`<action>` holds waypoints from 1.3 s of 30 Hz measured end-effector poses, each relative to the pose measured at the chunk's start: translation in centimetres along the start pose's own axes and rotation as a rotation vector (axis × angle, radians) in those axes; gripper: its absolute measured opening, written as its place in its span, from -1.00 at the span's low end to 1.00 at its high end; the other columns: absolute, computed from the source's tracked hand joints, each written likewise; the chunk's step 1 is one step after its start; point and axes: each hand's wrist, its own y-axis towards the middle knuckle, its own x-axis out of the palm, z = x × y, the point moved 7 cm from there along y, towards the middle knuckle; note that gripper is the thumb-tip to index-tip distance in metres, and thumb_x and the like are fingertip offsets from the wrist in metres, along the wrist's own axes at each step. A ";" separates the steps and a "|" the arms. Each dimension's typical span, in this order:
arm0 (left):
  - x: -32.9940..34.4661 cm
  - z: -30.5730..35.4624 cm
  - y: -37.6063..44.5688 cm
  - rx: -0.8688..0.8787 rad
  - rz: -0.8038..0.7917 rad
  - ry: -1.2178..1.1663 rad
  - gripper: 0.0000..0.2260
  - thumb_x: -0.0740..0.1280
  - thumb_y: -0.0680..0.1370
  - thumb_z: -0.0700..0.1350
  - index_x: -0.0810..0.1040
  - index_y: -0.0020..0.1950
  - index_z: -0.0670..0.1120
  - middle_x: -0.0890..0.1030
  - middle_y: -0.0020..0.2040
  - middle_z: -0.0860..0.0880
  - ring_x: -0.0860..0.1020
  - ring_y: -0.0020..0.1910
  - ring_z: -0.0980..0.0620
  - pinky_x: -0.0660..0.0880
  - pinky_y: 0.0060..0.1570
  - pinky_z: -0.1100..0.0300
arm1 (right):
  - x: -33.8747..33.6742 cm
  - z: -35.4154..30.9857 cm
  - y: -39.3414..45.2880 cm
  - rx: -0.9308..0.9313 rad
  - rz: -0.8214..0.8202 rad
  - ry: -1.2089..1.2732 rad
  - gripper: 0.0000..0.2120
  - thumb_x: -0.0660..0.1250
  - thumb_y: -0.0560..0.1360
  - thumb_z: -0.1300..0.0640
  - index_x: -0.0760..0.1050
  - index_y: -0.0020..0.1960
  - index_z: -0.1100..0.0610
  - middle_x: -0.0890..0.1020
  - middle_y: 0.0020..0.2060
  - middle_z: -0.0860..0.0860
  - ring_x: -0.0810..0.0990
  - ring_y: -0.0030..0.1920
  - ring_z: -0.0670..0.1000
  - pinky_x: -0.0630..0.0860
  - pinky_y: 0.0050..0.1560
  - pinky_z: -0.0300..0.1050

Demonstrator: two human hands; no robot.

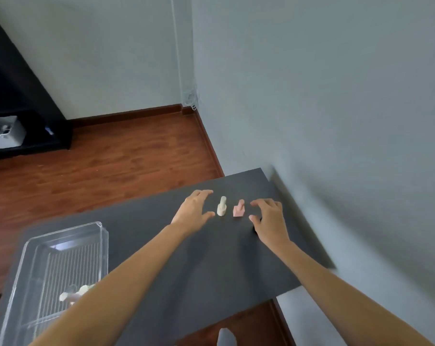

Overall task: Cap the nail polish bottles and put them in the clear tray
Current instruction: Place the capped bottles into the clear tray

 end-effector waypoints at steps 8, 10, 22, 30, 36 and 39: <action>5.1 2.3 5.2 -0.088 -0.057 0.018 -0.58 0.29 0.55 -0.26 0.42 0.42 -0.07 0.49 0.27 -0.09 0.51 0.18 -0.10 0.49 0.19 -0.03 | 1.4 5.1 0.5 0.128 -0.187 0.038 -0.65 0.37 0.49 0.28 0.52 0.26 0.09 0.53 0.16 0.06 0.48 0.18 0.08 0.37 0.14 -0.21; 5.6 2.1 5.7 -0.112 -0.051 0.050 -0.65 0.28 0.56 -0.27 0.49 0.34 -0.10 0.56 0.16 -0.11 0.54 0.11 -0.12 0.51 0.12 -0.03 | 1.7 5.3 0.7 0.140 -0.200 0.055 -0.70 0.37 0.48 0.31 0.55 0.20 0.12 0.56 0.03 0.07 0.55 0.04 0.08 0.45 0.06 -0.17; 4.1 0.0 4.7 -0.197 0.010 -0.035 -0.90 0.31 0.54 -0.26 0.58 0.02 -0.15 0.65 -0.09 -0.06 0.56 -0.16 -0.08 0.53 -0.19 0.11 | 3.1 4.2 0.4 0.140 -0.268 0.053 -0.85 0.34 0.49 0.32 0.57 0.05 0.28 0.63 -0.10 0.14 0.59 -0.10 0.15 0.48 -0.09 -0.09; -4.3 -3.6 -1.6 -0.162 0.204 -0.150 -0.96 0.41 0.49 -0.18 0.57 -0.12 -0.09 0.50 -0.43 0.24 0.45 -0.37 0.17 0.36 -0.37 0.25 | 5.1 -4.9 -0.8 -0.046 -0.329 0.074 -0.87 0.34 0.51 0.26 0.56 0.06 0.18 0.57 0.04 0.14 0.46 0.21 0.20 0.35 0.27 -0.12; -12.2 -8.9 -10.6 -0.214 0.402 -0.163 -0.92 0.46 0.45 -0.17 0.57 -0.15 -0.08 0.55 -0.37 0.05 0.43 -0.39 0.07 0.39 -0.37 0.22 | 7.6 -15.4 -2.1 -0.214 -0.406 0.169 -0.86 0.30 0.51 0.27 0.56 0.05 0.15 0.62 -0.14 0.08 0.48 -0.32 -0.06 0.40 -0.33 -0.42; -15.3 -12.1 -15.8 -0.279 0.489 -0.152 -0.90 0.47 0.43 -0.18 0.56 -0.16 -0.10 0.56 -0.37 0.06 0.45 -0.39 0.09 0.34 -0.40 0.36 | 10.0 -20.6 -3.5 -0.305 -0.465 0.167 -0.82 0.28 0.55 0.26 0.55 0.12 0.16 0.60 -0.08 0.08 0.48 -0.29 -0.05 0.37 -0.29 -0.33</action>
